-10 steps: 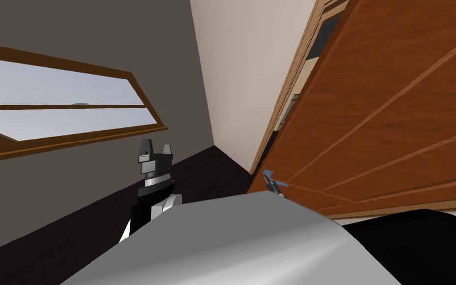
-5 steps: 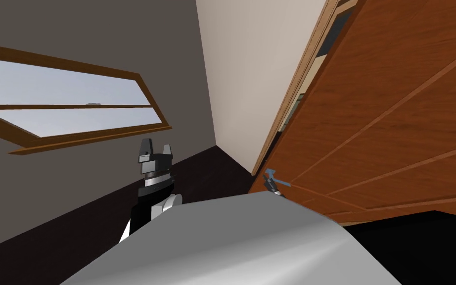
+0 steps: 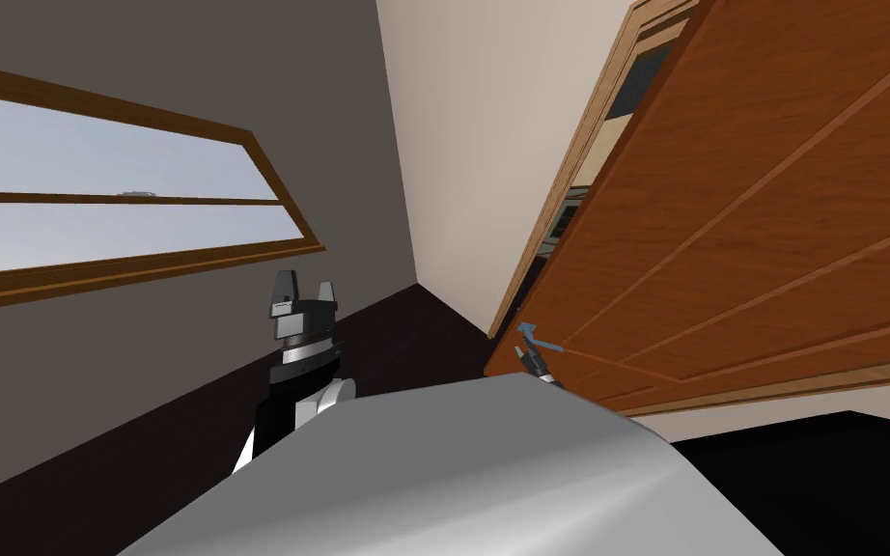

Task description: Pull the door open

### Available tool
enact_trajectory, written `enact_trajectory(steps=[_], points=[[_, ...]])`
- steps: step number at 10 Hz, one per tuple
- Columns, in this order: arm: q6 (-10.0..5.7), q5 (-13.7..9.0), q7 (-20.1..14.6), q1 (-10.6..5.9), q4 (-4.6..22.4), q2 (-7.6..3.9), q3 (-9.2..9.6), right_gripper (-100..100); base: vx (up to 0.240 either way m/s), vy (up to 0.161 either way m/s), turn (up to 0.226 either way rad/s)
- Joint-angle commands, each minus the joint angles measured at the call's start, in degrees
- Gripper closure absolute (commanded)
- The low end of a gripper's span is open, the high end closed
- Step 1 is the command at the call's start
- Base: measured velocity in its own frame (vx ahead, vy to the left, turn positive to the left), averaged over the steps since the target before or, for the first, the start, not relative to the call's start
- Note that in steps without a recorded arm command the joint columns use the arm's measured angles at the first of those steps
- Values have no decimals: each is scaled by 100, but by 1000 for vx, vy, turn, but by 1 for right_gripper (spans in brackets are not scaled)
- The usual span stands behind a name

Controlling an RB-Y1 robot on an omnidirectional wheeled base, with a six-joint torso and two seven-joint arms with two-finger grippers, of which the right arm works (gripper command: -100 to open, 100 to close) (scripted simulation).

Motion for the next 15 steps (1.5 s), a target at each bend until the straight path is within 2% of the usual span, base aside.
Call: enact_trajectory(steps=[1,2,3,4,5,6,8,10,11,12,13,15], points=[[131,-120,35,83,-112,-13,-152,-100,-14,36,-219],[166,-180,49,99,-100,-14,-226,-100,-24,94,-271],[166,-180,49,99,-29,-14,-226,-100,-27,88,-69],[166,-180,49,99,-87,-14,-226,-100,-17,40,26],[237,-297,76,131,-77,-17,-374,-100,-24,73,-228],[271,-352,90,146,-66,-18,-444,-100,-36,107,-260],[271,-352,90,146,-66,-18,-444,-100,-19,53,-16],[380,-534,133,195,-30,-22,-673,-100,-34,90,-241],[380,-534,133,195,-30,-22,-673,-100,-57,103,-97],[281,-514,105,141,102,-25,-648,-100,-23,37,-7],[378,-525,147,74,94,-7,-680,-100,88,-24,35],[465,-533,184,-9,102,10,-712,-100,179,-72,47]])
